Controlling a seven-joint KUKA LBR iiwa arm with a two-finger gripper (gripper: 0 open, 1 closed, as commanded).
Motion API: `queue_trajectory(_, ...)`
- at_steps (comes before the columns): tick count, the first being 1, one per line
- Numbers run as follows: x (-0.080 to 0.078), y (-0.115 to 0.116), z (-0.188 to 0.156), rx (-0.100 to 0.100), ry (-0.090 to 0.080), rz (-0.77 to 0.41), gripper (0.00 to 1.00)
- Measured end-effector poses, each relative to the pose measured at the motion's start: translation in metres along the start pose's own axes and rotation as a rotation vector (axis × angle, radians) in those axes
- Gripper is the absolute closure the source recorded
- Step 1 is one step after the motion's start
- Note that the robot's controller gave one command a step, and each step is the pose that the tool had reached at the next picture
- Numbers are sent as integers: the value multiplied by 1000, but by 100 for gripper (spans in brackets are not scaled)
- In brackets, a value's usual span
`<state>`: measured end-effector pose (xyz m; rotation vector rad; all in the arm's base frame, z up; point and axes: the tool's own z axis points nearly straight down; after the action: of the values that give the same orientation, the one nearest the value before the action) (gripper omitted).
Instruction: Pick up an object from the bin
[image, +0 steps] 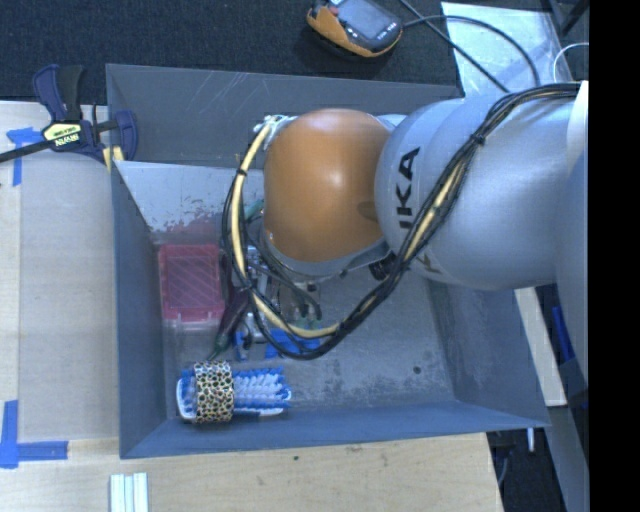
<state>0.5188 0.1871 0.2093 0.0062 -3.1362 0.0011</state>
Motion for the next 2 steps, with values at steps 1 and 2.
queue_trajectory(1,-2,-1,-5,-2,-8,4,0)
queue_trajectory(2,-8,-19,-8,-1,-5,-4,0)
